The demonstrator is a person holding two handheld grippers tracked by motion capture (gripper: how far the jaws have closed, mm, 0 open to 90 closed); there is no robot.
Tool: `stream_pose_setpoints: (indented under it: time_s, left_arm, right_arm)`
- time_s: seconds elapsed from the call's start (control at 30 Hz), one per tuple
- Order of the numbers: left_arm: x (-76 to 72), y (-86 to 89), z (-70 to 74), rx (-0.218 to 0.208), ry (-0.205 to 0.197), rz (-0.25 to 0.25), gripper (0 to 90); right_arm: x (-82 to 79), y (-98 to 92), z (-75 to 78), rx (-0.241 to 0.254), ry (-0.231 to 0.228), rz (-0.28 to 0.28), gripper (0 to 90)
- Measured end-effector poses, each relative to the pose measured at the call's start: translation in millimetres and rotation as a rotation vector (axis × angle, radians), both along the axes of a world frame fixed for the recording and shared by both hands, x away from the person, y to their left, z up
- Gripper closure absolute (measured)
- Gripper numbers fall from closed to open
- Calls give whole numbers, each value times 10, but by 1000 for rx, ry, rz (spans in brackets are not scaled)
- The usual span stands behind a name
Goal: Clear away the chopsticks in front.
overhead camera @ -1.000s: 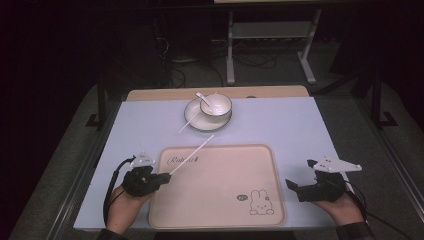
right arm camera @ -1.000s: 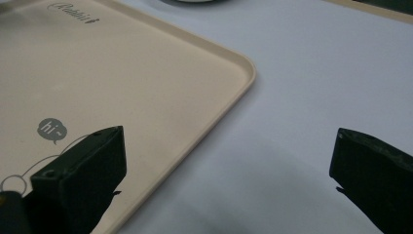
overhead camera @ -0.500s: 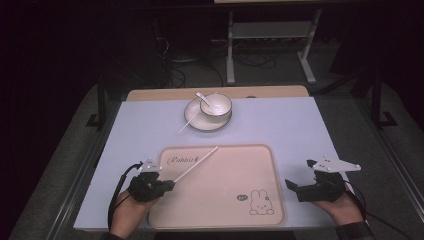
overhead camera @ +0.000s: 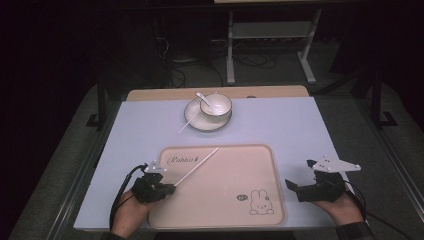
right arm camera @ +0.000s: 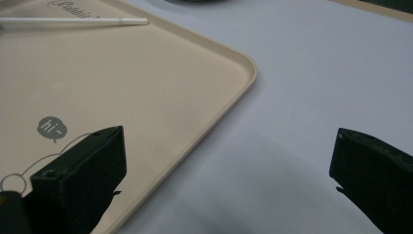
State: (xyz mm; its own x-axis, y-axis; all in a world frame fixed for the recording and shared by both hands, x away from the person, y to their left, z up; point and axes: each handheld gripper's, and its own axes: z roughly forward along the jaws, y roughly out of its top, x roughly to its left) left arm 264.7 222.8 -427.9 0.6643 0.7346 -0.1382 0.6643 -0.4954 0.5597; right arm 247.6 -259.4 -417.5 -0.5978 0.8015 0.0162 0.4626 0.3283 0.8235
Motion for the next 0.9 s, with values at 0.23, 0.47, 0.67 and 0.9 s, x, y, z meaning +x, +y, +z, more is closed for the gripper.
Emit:
stream_pose_setpoints:
  time_s: [0.23, 0.47, 0.67, 0.9]
  left_arm:
    - [-2, 4, 62, -31, -24, -4, 721]
    - [218, -6, 188, -58, -41, -29, 600]
    - [557, -25, 288, -41, -67, -31, 602]
    - [1048, -74, 431, -39, -97, -19, 603]
  right_arm:
    - [0, -1, 0, 0, 0, 0, 0]
    - [-2, -5, 1, 2, -1, -6, 0]
    - [1, -1, -1, 1, 1, -4, 0]
    - [7, -16, -10, 5, 4, -7, 0]
